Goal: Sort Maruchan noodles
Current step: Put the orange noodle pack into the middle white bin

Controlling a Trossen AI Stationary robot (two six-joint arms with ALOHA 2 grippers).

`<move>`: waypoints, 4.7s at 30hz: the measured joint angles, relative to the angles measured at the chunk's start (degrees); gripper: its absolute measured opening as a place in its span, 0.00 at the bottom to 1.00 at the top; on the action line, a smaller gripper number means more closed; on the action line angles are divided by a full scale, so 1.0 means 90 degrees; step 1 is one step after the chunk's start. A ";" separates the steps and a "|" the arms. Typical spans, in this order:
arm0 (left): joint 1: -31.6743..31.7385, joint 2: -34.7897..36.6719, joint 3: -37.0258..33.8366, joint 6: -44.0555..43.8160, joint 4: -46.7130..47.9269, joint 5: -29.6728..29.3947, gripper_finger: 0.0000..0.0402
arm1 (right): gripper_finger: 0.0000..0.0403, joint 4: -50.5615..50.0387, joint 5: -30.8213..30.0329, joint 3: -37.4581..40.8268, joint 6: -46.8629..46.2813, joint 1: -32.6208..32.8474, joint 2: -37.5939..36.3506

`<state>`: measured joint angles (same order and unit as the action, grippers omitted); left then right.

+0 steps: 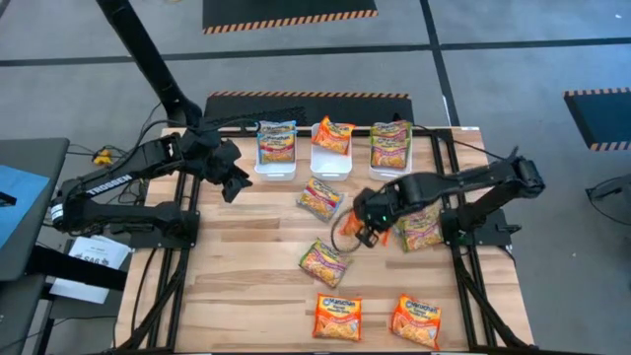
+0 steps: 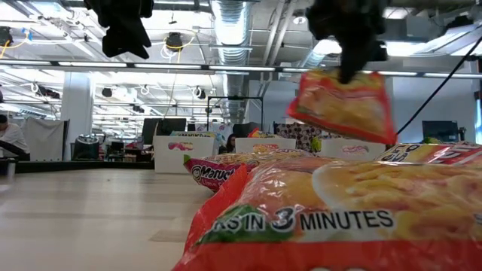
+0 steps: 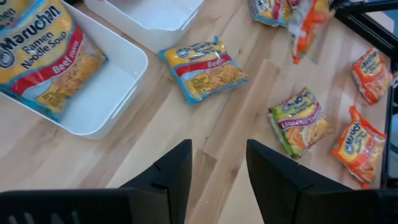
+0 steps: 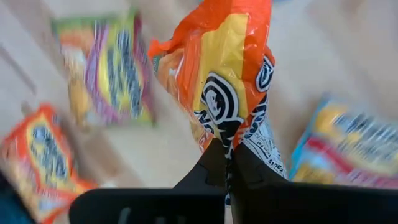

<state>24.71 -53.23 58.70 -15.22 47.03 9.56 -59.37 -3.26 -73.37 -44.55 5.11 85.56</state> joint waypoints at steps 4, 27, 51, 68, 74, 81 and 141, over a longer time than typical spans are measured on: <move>0.0000 0.0000 0.0000 0.0003 0.0000 -0.0222 0.34 | 0.02 0.0043 -0.0366 -0.0333 0.0883 -0.0750 0.0000; 0.0012 -0.0002 0.0000 0.0886 -0.1730 -0.2493 0.34 | 0.02 0.4557 -0.0461 -0.0703 0.4733 -0.3989 0.0000; 0.0015 -0.0002 0.0000 0.1143 -0.2511 -0.3776 0.34 | 0.02 0.5364 0.0232 -0.0836 0.6627 -0.4734 0.0554; 0.0015 -0.0002 0.0000 0.1110 -0.2500 -0.3777 0.34 | 0.02 0.2333 0.0196 -0.2638 0.6247 -0.4338 0.2462; 0.0015 -0.0002 0.0000 0.1103 -0.2461 -0.3779 0.34 | 0.02 0.2091 0.0170 -0.2763 0.6164 -0.4146 0.2745; 0.0015 -0.0002 0.0000 0.1095 -0.2441 -0.3779 0.34 | 0.02 0.1587 -0.0357 -0.2751 0.6097 -0.4032 0.3041; 0.0012 -0.0005 0.0002 0.0957 -0.2050 -0.3771 0.34 | 0.37 0.1049 0.1547 -0.3162 0.5569 -0.4012 0.4515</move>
<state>24.82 -53.28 58.72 -6.61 28.58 -24.38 -49.93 10.66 -101.83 5.58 -31.00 126.19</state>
